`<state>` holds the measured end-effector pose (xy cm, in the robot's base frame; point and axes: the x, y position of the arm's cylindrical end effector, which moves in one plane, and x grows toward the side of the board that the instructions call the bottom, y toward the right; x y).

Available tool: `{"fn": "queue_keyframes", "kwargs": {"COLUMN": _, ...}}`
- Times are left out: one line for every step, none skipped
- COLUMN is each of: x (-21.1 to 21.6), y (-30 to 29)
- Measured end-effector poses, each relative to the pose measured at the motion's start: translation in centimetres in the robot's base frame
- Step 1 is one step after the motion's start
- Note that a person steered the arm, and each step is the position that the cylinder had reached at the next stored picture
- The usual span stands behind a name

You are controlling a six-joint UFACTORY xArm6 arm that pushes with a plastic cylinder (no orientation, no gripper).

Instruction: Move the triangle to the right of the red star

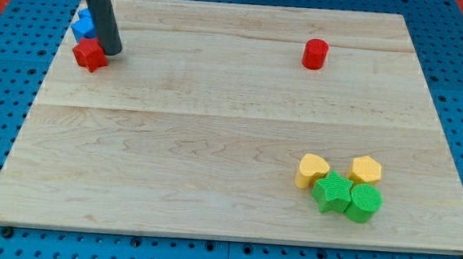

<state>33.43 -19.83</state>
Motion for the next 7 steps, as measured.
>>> {"fn": "queue_keyframes", "kwargs": {"x": 2.5, "y": 0.0}}
{"fn": "queue_keyframes", "kwargs": {"x": 6.3, "y": 0.3}}
{"fn": "queue_keyframes", "kwargs": {"x": 8.7, "y": -5.2}}
{"fn": "queue_keyframes", "kwargs": {"x": 7.9, "y": -10.6}}
{"fn": "queue_keyframes", "kwargs": {"x": 3.1, "y": -10.5}}
{"fn": "queue_keyframes", "kwargs": {"x": -6.3, "y": -7.2}}
{"fn": "queue_keyframes", "kwargs": {"x": -12.0, "y": -7.2}}
